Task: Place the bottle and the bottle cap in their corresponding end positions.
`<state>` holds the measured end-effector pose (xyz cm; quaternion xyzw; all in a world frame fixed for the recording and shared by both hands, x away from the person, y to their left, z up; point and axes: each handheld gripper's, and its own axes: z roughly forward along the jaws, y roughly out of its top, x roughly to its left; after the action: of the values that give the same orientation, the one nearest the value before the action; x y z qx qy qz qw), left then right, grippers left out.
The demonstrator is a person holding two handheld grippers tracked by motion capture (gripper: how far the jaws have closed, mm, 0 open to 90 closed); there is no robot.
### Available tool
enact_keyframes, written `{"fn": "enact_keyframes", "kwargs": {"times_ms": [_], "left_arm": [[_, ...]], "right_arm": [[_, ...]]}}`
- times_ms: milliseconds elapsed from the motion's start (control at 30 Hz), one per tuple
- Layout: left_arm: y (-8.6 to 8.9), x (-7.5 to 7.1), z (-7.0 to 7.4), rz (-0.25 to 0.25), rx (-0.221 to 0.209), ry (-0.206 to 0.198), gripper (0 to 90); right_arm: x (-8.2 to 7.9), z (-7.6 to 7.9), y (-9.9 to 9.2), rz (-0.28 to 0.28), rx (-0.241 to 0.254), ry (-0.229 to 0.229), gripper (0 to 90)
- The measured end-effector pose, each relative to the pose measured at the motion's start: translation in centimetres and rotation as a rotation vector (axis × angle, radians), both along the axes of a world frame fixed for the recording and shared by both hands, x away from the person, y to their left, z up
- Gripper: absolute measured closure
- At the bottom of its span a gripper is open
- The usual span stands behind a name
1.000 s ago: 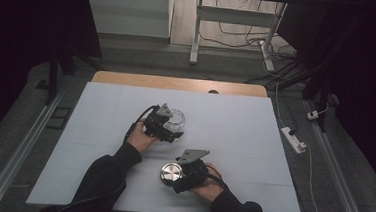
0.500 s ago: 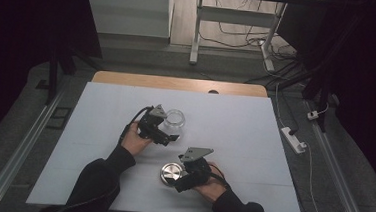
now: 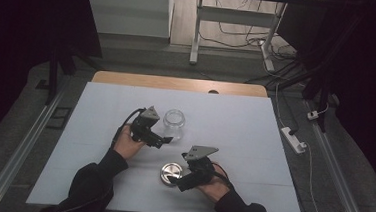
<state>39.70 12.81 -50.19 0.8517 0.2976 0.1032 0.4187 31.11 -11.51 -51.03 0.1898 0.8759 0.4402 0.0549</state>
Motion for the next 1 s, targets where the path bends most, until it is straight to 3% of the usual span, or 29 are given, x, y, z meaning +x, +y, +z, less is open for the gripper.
{"fn": "enact_keyframes", "kwargs": {"times_ms": [600, 1000], "left_arm": [[1.9, -2.9, 1.6, -0.044, -0.109, 0.022, 0.0], [1.3, -4.9, 1.6, -0.082, -0.096, 0.014, 0.0]], "right_arm": [[-0.1, 1.4, -1.3, -0.038, 0.045, -0.015, 1.6], [-0.3, 2.1, -2.1, -0.062, 0.040, -0.053, 0.0]]}}
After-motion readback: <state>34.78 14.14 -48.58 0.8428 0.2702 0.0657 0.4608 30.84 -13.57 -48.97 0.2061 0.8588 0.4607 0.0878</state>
